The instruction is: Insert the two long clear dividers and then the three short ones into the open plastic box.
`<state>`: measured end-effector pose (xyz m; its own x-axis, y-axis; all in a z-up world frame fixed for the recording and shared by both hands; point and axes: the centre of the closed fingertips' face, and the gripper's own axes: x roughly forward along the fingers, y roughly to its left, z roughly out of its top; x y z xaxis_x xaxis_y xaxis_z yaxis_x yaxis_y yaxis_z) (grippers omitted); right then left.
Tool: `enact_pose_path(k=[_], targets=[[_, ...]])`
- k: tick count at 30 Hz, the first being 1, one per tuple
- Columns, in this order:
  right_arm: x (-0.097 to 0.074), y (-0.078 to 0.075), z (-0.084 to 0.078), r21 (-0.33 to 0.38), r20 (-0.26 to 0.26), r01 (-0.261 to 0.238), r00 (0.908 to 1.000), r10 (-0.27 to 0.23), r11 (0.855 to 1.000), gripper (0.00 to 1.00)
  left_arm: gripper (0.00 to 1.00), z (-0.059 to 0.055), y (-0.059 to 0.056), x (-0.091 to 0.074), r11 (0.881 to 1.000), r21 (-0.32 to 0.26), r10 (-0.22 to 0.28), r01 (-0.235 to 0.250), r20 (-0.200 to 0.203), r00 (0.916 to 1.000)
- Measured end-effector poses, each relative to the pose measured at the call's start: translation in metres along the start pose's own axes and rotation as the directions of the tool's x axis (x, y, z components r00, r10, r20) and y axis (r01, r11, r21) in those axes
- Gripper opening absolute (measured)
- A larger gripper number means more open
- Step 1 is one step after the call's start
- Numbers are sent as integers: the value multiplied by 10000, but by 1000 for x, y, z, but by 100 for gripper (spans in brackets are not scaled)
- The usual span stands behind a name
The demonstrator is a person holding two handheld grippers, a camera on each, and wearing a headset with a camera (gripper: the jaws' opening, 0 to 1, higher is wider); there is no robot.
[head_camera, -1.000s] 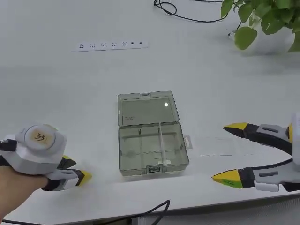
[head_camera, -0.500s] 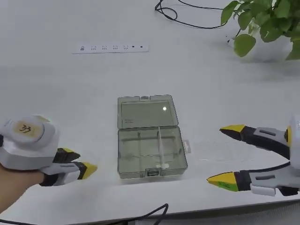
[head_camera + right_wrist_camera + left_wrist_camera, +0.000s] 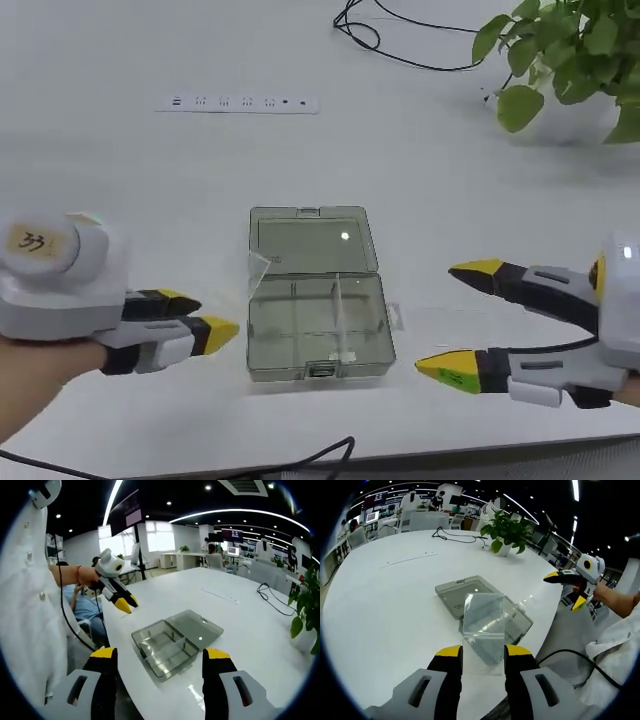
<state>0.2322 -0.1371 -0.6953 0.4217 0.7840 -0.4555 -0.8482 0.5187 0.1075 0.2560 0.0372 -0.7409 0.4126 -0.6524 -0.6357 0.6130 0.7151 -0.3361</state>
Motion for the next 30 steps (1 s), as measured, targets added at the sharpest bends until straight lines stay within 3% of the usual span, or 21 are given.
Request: enact_pose_path(k=[9, 14, 17, 22, 30], targets=[[11, 7, 31, 328, 558, 70, 9984, -88, 9994, 61, 31, 21, -21, 5, 9977, -292, -582, 611, 918, 9941], [19, 9, 46, 916, 897, 207, 9955, -290, 9956, 53, 31, 35, -32, 6, 9946, -452, -849, 931, 1580, 9838], [24, 10, 54, 1641, 1162, 278, 9921, -473, 9861, 48, 31, 40, -38, 7, 9944, -356, -912, 990, 1771, 9800], [33, 10, 60, 2013, 1278, 434, 9893, -702, 9786, 39, 31, 47, -45, 9, 9934, -362, -994, 1093, 2085, 9730], [56, 18, 66, 3004, 1395, 470, 9859, -927, 9526, 28, 31, 57, -58, 13, 9933, -118, -1090, 1150, 2350, 9659]])
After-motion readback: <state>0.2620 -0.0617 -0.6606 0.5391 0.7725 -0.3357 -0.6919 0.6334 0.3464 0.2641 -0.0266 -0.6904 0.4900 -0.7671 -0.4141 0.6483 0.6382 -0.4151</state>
